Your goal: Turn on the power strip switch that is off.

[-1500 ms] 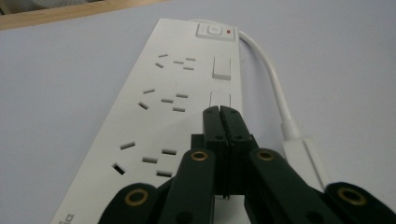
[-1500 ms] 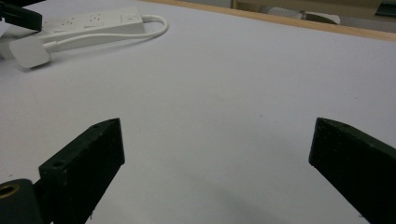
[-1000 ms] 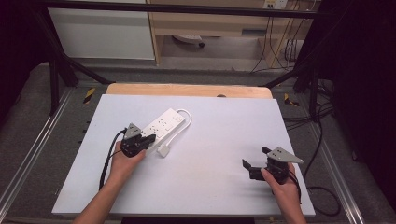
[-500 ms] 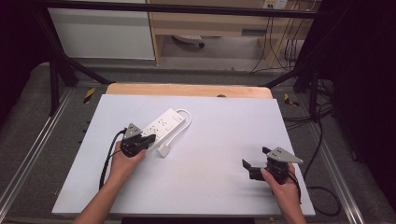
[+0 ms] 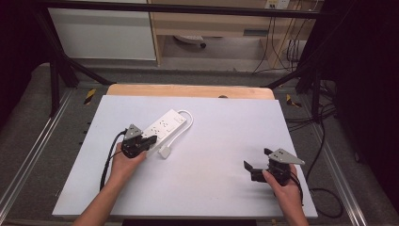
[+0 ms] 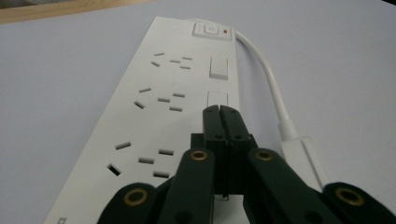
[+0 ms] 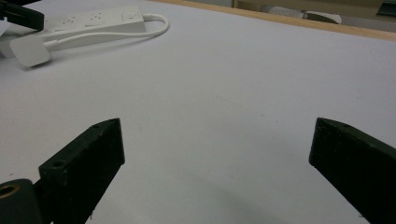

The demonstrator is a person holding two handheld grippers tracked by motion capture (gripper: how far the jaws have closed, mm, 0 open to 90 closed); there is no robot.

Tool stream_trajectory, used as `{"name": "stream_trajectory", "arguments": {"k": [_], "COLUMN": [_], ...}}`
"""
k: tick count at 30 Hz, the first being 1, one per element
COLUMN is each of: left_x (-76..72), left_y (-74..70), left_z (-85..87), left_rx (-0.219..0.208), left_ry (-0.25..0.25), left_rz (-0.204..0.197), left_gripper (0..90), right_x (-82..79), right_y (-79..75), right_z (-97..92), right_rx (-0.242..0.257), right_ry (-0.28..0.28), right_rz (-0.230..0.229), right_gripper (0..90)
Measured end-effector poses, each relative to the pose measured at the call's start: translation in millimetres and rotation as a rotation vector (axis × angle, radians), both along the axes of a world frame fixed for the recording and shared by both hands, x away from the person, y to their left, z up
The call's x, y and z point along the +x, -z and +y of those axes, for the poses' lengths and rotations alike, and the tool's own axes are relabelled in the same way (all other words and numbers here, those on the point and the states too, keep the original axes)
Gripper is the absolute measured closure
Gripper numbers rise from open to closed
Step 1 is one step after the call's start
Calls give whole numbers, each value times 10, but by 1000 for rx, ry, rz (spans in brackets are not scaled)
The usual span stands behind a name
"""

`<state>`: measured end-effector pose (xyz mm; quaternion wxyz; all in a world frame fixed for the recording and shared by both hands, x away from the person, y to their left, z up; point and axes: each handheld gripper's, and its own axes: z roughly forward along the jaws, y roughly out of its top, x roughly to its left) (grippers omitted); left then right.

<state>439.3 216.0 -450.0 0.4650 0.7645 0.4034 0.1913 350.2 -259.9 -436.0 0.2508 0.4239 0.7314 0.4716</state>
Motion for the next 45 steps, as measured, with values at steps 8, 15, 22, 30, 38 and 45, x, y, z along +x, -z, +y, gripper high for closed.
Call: {"name": "stream_trajectory", "arguments": {"k": [8,15,22,30,38,45], "left_x": [6,-3,-17,-39,-70,-98], "left_y": [13,4,-28,-92,-163,-206], "left_z": [-25,-40,-31,-31,-34,-29], "left_rx": [5,2,-6,-20,-26,-31], "left_ry": [6,10,7,8,4,1], "left_rz": [7,-3,-9,-12,-17,-20], "left_gripper": [900,900,900,900,884,810], "right_x": [-4,0,-1,-2,3,4], "right_y": [-2,-3,-3,-3,0,2], "right_z": [-4,-8,-7,-7,-2,1], "right_rx": [4,6,5,5,1,2], "right_ry": [2,2,2,4,1,0], "right_rz": [0,-1,0,0,0,2], "right_gripper": [38,37,37,37,37,37]}}
